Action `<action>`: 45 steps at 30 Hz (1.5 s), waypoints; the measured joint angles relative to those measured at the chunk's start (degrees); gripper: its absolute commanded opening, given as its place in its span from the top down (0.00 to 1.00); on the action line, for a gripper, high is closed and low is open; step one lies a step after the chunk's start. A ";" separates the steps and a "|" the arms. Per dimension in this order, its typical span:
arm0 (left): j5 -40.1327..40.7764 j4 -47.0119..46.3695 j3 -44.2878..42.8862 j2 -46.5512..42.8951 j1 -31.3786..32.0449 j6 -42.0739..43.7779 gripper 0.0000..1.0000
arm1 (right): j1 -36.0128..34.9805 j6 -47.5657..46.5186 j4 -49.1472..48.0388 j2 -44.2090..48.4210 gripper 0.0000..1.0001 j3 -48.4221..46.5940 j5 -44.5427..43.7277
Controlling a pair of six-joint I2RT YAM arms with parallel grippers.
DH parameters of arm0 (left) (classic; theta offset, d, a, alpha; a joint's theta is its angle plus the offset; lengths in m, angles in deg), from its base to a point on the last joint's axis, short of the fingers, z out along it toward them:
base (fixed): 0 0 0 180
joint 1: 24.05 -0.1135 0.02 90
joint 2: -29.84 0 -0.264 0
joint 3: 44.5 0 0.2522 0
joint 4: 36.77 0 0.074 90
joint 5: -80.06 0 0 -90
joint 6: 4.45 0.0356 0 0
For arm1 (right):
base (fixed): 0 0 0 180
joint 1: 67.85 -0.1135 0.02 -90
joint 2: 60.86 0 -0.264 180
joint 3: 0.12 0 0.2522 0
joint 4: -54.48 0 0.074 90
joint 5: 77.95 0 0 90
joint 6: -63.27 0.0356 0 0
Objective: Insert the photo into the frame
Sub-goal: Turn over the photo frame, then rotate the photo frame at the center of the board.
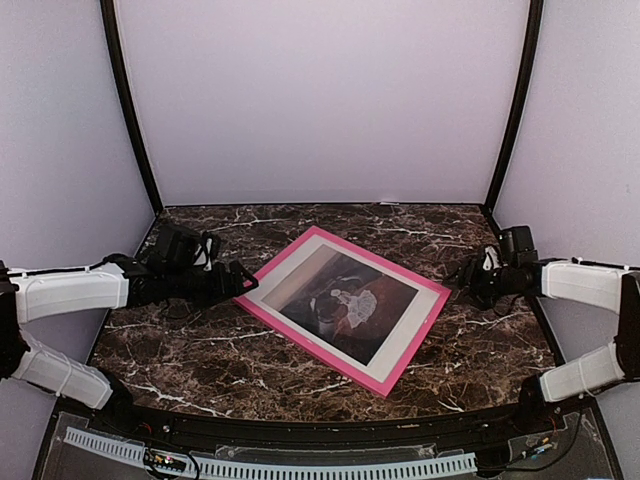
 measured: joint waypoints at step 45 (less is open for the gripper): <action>4.17 -12.22 -13.49 30.29 2.29 -9.27 0.07 | -16.06 -10.38 -1.40 -2.62 0.29 4.98 2.64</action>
